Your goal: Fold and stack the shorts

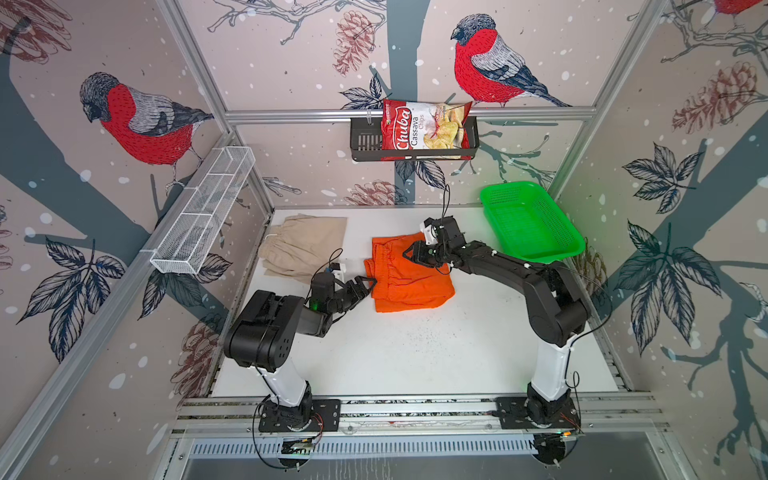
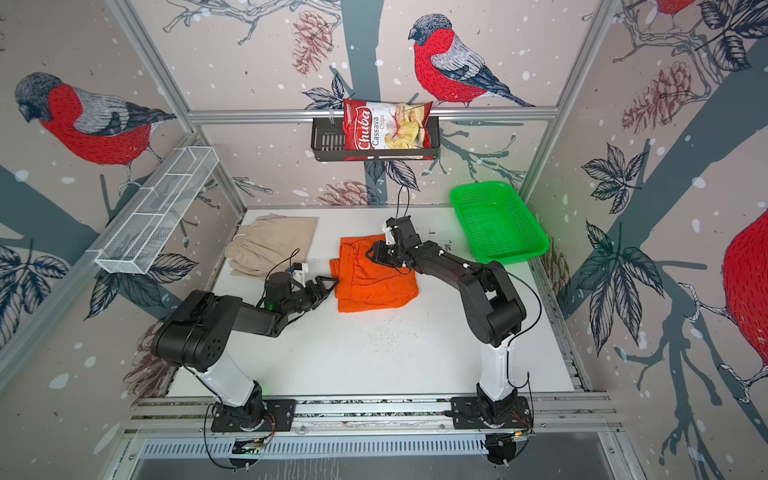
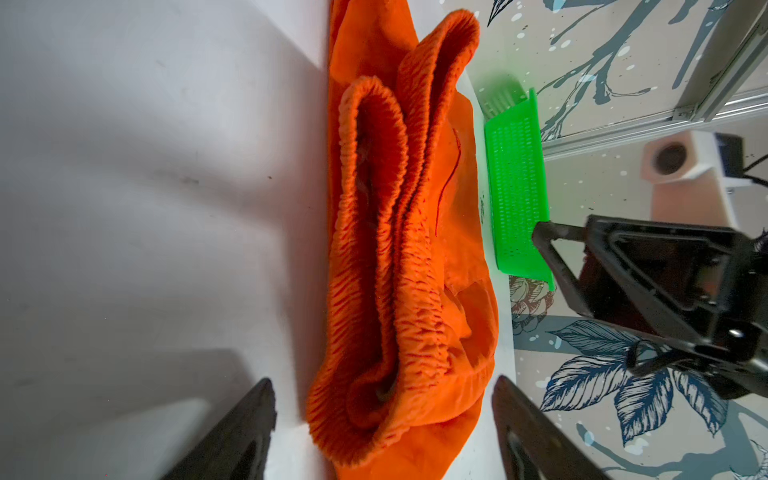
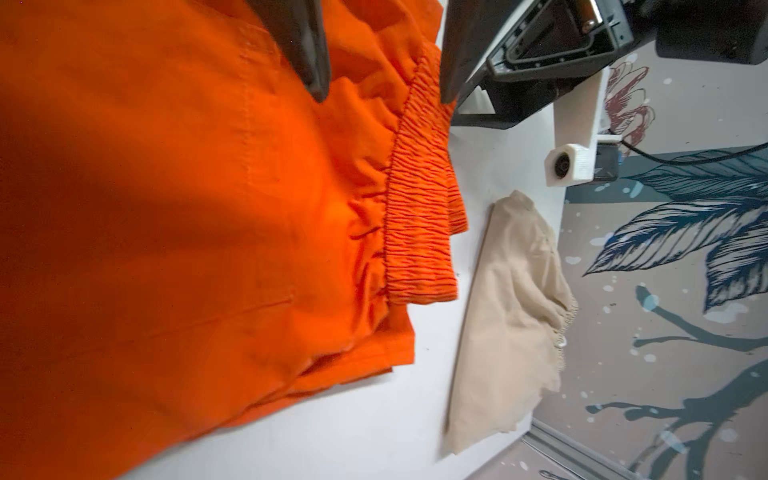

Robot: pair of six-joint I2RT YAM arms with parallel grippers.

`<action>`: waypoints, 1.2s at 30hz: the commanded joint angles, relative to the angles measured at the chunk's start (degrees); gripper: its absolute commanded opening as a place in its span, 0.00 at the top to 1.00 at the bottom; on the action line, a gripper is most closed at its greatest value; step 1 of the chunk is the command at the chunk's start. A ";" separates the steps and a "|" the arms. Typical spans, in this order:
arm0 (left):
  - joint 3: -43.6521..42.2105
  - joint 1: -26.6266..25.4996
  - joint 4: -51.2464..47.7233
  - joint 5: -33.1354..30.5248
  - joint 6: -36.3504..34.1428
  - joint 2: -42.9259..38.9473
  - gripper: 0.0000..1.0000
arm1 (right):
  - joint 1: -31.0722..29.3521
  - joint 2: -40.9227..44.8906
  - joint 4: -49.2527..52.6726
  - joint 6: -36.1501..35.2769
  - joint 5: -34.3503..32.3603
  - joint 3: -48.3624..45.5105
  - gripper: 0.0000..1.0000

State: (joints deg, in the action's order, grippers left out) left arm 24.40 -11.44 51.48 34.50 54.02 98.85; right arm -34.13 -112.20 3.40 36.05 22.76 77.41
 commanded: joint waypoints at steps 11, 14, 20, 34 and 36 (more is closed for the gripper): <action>3.45 -1.59 9.50 2.34 3.64 10.88 0.18 | -0.45 -7.26 -2.95 0.90 0.06 -2.91 0.87; 5.21 -2.79 9.18 2.07 3.64 13.20 0.18 | -0.67 -7.93 -3.62 1.37 0.48 -3.78 0.90; 8.76 -5.59 8.47 1.58 4.12 16.17 0.23 | -0.88 -8.91 -5.59 2.35 1.40 -5.37 0.93; 16.02 -6.59 -5.35 0.39 -3.37 10.60 1.00 | -1.12 -3.53 -8.23 3.09 0.83 -8.61 0.88; 17.86 -6.27 -10.94 0.23 -6.56 9.22 1.00 | -0.70 -0.53 -8.16 2.76 0.02 -10.10 0.80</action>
State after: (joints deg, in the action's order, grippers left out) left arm 40.45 -18.06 48.38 35.38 53.25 109.65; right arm -35.14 -115.72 -4.80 39.13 23.99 68.38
